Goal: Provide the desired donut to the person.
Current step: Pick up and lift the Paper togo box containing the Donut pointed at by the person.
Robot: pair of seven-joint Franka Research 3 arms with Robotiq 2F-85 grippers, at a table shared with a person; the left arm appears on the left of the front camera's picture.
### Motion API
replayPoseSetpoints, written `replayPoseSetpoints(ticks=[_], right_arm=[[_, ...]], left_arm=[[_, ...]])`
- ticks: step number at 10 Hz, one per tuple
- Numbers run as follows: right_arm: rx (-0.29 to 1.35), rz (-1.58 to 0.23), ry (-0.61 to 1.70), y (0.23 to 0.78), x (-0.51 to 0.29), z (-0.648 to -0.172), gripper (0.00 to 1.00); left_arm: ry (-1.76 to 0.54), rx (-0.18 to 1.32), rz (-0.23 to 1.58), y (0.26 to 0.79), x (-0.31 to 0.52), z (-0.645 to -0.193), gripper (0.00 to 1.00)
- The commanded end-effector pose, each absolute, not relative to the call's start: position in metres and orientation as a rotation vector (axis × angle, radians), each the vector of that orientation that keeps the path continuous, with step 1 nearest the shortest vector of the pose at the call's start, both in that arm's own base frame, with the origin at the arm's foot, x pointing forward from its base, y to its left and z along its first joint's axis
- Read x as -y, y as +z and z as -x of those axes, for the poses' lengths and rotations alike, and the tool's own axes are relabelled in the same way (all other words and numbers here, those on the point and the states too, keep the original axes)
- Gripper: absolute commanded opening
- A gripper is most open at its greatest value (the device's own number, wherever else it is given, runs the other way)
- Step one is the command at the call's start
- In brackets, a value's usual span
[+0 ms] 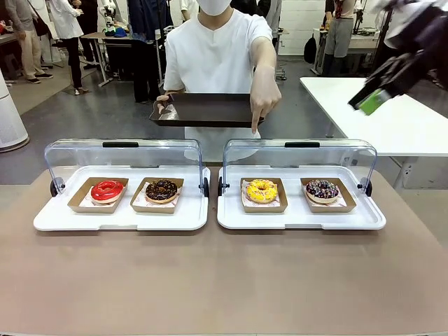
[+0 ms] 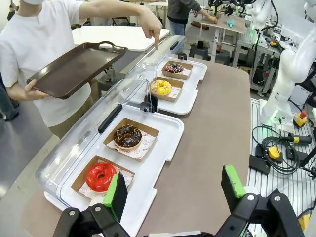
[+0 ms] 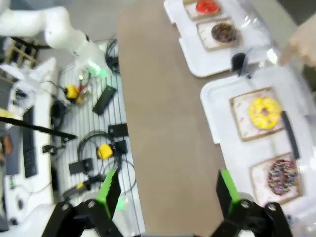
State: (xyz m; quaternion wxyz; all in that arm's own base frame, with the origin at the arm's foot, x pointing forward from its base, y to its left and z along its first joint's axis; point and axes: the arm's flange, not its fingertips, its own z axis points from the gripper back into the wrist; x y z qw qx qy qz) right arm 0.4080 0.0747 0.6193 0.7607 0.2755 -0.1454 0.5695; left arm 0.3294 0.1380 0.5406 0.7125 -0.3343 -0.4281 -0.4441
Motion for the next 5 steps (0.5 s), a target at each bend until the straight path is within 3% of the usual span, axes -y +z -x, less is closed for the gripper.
replayPoseSetpoints(ticks=[1,5], right_arm=[[0.185,-0.484,1.333,0.591,-0.106,-0.421,1.00],[0.090,-0.345,1.516,0.531,-0.158,-0.412,1.00]], left_arm=[[-0.997,0.972,0.747,0.542,-0.139,-0.330,1.00],[-0.997,0.972,0.747,0.542,-0.139,-0.330,1.00]])
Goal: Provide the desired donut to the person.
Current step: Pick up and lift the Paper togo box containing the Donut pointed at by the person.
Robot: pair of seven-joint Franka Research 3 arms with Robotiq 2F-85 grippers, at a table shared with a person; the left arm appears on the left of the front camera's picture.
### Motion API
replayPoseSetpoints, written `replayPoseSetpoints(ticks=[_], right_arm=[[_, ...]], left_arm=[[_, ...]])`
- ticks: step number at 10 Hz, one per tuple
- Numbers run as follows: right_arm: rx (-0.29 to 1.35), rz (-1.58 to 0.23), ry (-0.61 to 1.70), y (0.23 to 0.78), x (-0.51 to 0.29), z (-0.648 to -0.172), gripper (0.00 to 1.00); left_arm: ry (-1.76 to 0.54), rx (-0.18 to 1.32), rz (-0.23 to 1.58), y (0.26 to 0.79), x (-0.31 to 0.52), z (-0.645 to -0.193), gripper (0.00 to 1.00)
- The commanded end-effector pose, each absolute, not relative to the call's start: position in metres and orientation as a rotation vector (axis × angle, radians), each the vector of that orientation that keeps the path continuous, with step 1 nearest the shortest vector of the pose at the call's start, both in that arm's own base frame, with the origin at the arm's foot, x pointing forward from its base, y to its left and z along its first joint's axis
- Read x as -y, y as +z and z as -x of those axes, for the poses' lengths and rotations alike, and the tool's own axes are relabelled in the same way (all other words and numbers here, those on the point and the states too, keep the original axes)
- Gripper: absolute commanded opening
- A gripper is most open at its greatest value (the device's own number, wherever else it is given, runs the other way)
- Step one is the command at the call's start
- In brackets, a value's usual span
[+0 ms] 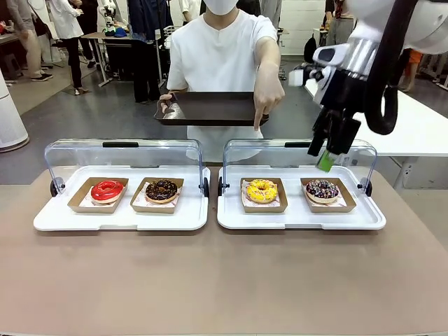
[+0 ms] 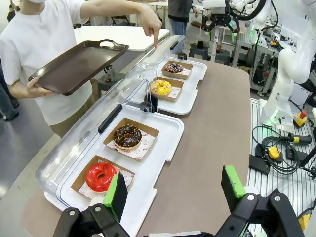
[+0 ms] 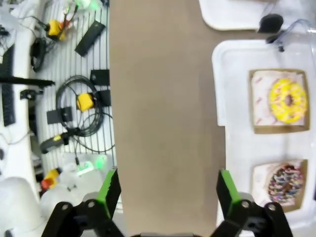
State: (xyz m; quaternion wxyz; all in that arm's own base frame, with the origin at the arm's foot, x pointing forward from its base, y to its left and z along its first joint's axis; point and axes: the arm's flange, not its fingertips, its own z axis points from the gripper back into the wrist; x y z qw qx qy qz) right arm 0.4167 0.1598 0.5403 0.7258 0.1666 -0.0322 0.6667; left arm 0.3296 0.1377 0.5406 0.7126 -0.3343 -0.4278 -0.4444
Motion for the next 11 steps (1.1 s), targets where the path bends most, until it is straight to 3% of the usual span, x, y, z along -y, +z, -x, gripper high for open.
replayPoseSetpoints(ticks=[1,2,3,10,11], right_arm=[[0.124,-0.362,1.550,0.525,-0.159,-0.407,1.00],[0.203,-0.464,1.547,0.522,-0.151,-0.399,1.00],[0.075,-0.361,1.506,0.531,-0.166,-0.413,1.00],[0.100,-0.372,1.518,0.528,-0.163,-0.411,1.00],[0.086,-0.275,1.568,0.532,-0.184,-0.411,1.00]], left_arm=[[-0.997,0.972,0.747,0.542,-0.139,-0.330,1.00],[-0.997,0.972,0.747,0.542,-0.139,-0.330,1.00],[-0.997,0.972,0.747,0.542,-0.139,-0.330,1.00],[-0.997,0.972,0.747,0.542,-0.139,-0.330,1.00],[-0.997,0.972,0.747,0.542,-0.139,-0.330,1.00]])
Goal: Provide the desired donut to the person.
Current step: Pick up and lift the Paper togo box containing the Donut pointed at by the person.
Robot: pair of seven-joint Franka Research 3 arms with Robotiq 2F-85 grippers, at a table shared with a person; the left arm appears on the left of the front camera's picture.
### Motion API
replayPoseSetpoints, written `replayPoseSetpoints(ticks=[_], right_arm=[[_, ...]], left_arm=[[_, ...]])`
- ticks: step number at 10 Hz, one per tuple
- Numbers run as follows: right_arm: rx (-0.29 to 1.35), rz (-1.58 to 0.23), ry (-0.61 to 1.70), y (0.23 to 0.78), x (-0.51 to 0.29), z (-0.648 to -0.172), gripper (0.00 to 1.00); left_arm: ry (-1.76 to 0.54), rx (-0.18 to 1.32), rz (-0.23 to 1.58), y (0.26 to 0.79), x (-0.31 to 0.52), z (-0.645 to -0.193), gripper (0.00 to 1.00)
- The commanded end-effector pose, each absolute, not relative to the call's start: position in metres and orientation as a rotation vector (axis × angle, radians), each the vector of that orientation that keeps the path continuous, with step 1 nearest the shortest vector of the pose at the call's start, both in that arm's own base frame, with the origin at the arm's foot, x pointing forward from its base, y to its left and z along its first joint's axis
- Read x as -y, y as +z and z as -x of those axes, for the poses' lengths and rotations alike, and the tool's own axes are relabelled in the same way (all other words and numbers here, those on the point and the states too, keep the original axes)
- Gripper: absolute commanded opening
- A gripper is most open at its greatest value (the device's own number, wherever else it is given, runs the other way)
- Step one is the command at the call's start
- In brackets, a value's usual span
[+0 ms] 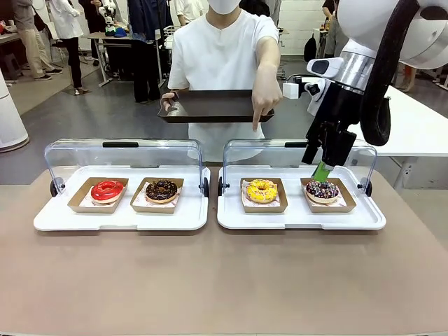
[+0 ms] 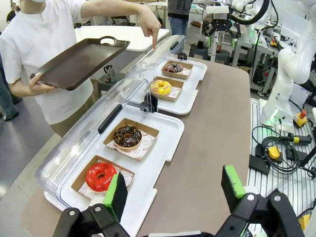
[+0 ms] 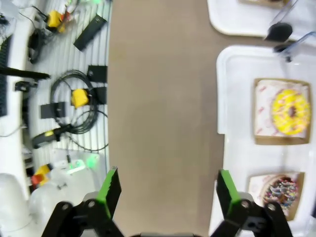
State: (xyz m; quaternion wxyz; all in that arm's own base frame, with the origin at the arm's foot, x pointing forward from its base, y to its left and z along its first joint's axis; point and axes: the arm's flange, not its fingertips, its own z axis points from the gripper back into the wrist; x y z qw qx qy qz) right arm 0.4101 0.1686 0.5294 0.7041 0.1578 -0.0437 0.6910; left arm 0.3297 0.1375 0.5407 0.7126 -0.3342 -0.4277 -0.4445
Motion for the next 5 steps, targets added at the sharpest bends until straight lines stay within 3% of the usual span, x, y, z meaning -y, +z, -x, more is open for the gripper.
replayPoseSetpoints(ticks=[1,3,5], right_arm=[[0.000,-0.166,1.555,0.525,-0.205,-0.416,1.00],[-0.025,-0.007,1.553,0.508,-0.229,-0.426,1.00],[0.018,-0.002,1.550,0.486,-0.235,-0.437,1.00]], left_arm=[[-0.997,0.972,0.747,0.542,-0.139,-0.330,1.00],[-0.997,0.972,0.747,0.542,-0.139,-0.330,1.00],[-0.997,0.972,0.747,0.542,-0.139,-0.330,1.00]])
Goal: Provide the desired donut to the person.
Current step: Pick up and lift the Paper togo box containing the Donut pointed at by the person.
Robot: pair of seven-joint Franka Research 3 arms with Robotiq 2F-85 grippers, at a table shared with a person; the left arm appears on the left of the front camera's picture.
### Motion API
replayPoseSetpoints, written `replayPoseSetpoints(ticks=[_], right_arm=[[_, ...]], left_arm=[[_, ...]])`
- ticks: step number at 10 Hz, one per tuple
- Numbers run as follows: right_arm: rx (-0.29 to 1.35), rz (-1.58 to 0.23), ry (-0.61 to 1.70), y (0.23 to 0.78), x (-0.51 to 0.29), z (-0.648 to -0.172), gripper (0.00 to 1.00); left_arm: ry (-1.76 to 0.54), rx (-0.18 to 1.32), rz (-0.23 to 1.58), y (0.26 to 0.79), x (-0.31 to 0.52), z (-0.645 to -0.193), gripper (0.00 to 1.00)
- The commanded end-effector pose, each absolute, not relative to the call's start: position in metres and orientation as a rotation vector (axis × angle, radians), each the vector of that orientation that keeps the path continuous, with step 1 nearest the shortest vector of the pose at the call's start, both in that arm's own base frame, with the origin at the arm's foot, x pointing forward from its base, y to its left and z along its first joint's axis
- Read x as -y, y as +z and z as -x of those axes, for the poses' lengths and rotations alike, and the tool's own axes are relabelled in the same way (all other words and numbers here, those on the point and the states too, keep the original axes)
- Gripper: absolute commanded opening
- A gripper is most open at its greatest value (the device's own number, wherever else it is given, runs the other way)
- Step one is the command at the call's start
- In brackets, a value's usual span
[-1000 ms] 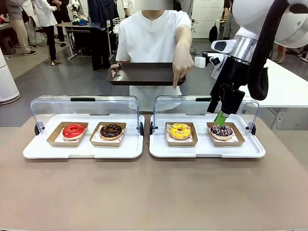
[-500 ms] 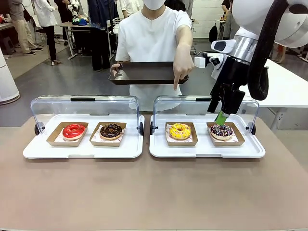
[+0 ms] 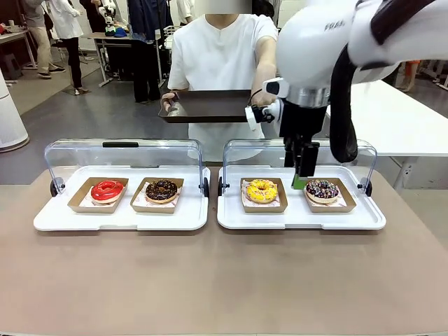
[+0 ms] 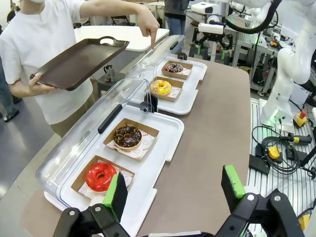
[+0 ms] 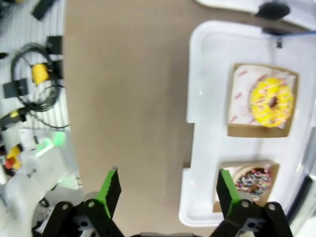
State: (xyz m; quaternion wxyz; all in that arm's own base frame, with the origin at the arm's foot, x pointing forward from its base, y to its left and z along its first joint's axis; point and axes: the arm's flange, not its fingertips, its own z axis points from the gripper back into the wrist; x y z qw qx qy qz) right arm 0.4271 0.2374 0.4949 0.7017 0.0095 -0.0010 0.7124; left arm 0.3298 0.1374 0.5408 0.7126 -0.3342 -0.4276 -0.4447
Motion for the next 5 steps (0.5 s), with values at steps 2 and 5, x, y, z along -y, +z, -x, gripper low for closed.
replayPoseSetpoints(ticks=[2,5], right_arm=[[0.090,-0.009,1.511,0.459,-0.234,-0.445,1.00],[0.064,-0.016,1.540,0.461,-0.235,-0.450,1.00]], left_arm=[[-0.997,0.972,0.747,0.542,-0.139,-0.330,1.00],[-0.997,0.972,0.747,0.542,-0.139,-0.330,1.00]])
